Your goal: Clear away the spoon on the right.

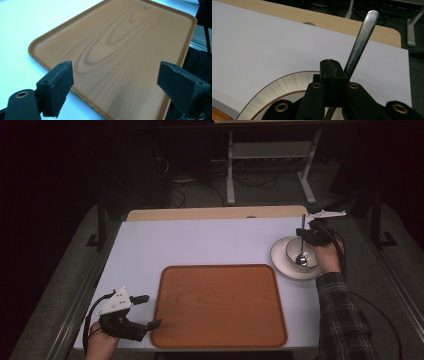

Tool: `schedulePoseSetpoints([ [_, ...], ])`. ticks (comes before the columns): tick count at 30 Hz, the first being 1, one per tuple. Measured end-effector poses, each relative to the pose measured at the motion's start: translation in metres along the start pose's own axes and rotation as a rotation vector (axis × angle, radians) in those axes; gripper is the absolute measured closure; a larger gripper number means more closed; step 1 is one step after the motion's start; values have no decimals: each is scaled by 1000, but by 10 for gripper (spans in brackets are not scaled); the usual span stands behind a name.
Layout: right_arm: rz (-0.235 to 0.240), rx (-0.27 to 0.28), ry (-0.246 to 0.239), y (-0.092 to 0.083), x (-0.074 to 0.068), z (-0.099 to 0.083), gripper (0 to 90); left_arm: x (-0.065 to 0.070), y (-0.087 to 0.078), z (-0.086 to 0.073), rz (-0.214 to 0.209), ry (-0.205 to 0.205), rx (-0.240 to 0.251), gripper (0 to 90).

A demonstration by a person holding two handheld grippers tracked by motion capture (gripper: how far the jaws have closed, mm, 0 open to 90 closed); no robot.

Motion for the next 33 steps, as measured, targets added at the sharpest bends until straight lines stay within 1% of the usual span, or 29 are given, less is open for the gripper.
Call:
schedulePoseSetpoints([
  [8,-15,-3,0,-5,3,-1,896,0,0,0,0,0,0,130],
  [12,-32,-6,-1,-8,5,-3,896,0,0,0,0,-1,0,130],
  [19,-49,-13,0,-13,7,-7,896,0,0,0,0,1,0,130],
  [33,-77,-30,-3,-21,6,-11,896,1,0,1,-4,3,1,130],
])
Point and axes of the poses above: each handheld gripper's, and its own axes: y roughly forward along the jaws, z roughly out of its top, x roughly to its right, the point moved 3 cm from there along y, roughly forward along the jaws, and after that the axes turned 9 degrees about z, right-handed, at the moved point
